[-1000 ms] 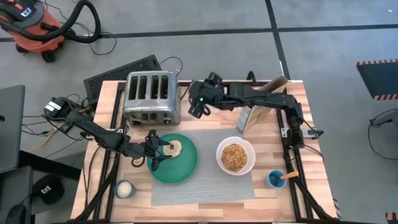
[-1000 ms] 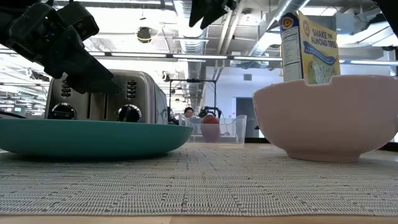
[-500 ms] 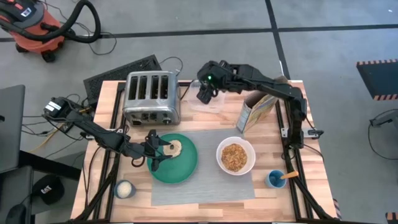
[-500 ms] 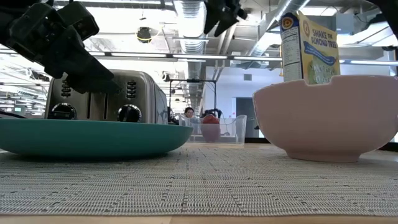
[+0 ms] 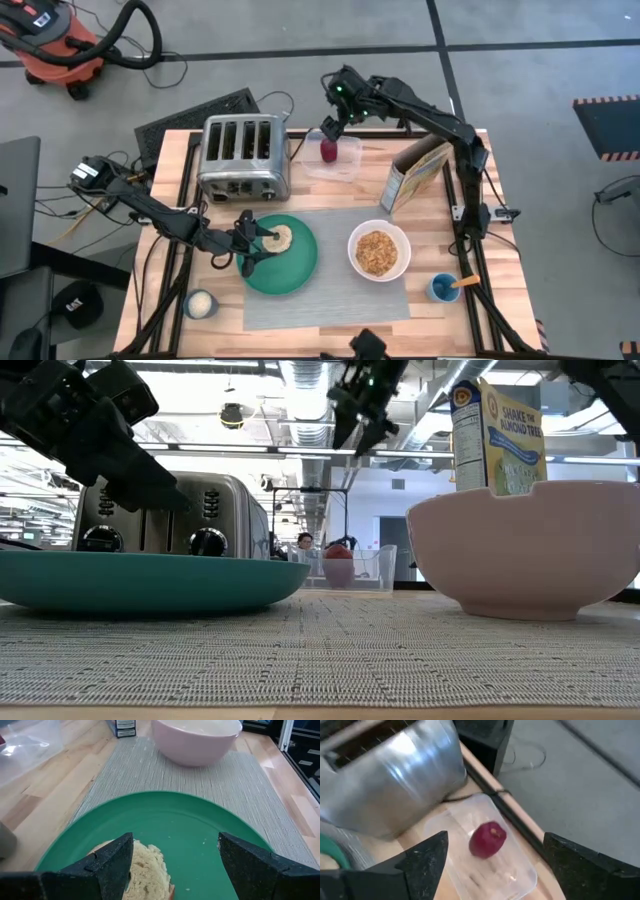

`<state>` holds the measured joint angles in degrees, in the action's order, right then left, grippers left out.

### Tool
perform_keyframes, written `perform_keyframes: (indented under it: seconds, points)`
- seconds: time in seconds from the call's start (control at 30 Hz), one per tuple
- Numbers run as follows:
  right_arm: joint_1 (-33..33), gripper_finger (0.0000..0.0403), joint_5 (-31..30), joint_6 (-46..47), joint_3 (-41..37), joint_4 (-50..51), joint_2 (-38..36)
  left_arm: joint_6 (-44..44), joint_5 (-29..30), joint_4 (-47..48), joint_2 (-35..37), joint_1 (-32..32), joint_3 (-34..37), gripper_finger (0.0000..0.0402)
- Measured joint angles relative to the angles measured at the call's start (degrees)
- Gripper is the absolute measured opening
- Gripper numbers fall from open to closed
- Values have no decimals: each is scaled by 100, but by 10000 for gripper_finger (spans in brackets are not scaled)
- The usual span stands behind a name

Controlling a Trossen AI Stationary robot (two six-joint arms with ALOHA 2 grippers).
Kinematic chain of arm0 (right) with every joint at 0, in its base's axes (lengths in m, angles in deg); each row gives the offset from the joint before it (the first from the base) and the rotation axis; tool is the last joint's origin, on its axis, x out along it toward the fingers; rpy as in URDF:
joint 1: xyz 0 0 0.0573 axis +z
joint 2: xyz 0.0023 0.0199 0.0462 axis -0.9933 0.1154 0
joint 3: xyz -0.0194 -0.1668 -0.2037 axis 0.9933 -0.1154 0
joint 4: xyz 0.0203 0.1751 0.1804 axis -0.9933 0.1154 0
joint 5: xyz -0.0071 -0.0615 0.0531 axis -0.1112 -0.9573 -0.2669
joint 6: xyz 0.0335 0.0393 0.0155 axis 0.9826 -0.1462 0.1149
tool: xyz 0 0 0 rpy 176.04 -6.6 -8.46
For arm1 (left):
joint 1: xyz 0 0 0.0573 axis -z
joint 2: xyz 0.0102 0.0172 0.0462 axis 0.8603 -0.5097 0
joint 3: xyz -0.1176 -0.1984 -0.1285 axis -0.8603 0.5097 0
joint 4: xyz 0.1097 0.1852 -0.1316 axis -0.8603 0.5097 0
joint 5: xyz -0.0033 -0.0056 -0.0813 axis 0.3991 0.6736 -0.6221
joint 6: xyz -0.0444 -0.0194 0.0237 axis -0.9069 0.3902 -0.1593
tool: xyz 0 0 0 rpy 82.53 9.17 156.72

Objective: Arrange a breakfast setting
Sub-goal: Put the apple on top of the gray placemat

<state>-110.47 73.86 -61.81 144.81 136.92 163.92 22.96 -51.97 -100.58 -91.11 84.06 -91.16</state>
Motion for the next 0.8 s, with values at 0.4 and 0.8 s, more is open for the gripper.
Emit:
perform_keyframes:
  seconds: [0.4,0.8]
  points:
    - [-491,362,498,-23,-9,-247,962,-9,-3,-8,1,0,0,275]
    - [-384,361,509,-122,-7,46,1610,-4,-1,-14,-1,0,-2,275]
